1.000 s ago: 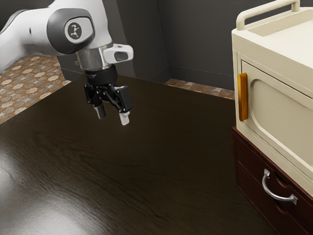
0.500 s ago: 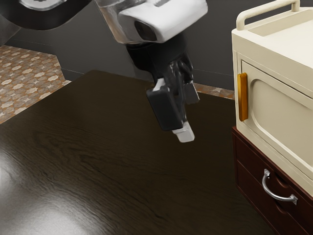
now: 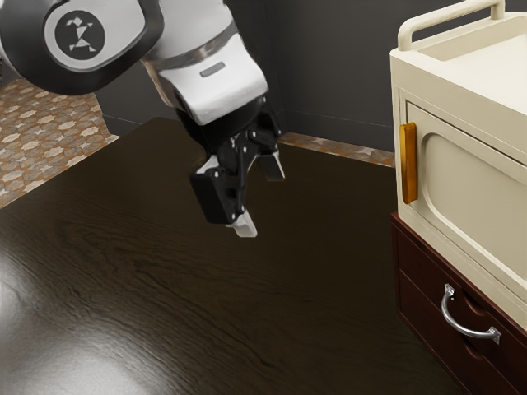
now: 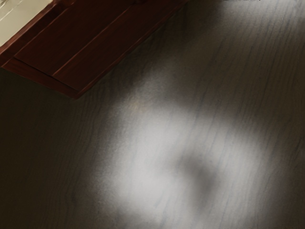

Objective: Pull the drawer handle with one arm to open the drawer

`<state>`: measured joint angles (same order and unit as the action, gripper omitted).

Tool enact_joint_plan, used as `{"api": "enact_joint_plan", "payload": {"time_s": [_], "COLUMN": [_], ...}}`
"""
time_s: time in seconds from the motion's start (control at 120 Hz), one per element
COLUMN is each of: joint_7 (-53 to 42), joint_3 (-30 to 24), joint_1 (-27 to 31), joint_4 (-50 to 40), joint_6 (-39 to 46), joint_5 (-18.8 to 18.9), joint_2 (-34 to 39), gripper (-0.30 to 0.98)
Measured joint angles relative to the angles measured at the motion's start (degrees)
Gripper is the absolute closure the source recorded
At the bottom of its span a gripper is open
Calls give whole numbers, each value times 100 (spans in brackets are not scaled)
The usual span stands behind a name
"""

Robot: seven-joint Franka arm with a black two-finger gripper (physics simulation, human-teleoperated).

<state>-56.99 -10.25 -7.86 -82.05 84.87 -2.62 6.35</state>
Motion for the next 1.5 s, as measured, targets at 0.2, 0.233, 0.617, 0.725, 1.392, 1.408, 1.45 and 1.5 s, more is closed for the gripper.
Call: {"api": "enact_joint_plan", "payload": {"time_s": [0.2,0.233,0.617,0.725,1.392,1.408,1.45,1.5], "joint_7": [-732,-836,-1819,-2022,-2744,-2754,-2778,-2805], "joint_3": [-137,-194,-469,-513,-516,-515,-514,-513], "joint_1": [-504,-498,-539,-588,-669,-670,-678,-692], "joint_4": [-494,-544,-1307,-1451,-1905,-1902,-1894,-1885], "joint_6": [454,516,1227,1454,2798,2828,2903,2993], "joint_5": [-66,-72,-125,-140,-57,-54,-49,-45], "joint_2": [215,222,291,278,-221,-240,-295,-361], "gripper": [0,0,0,0,0,0,0,0]}}
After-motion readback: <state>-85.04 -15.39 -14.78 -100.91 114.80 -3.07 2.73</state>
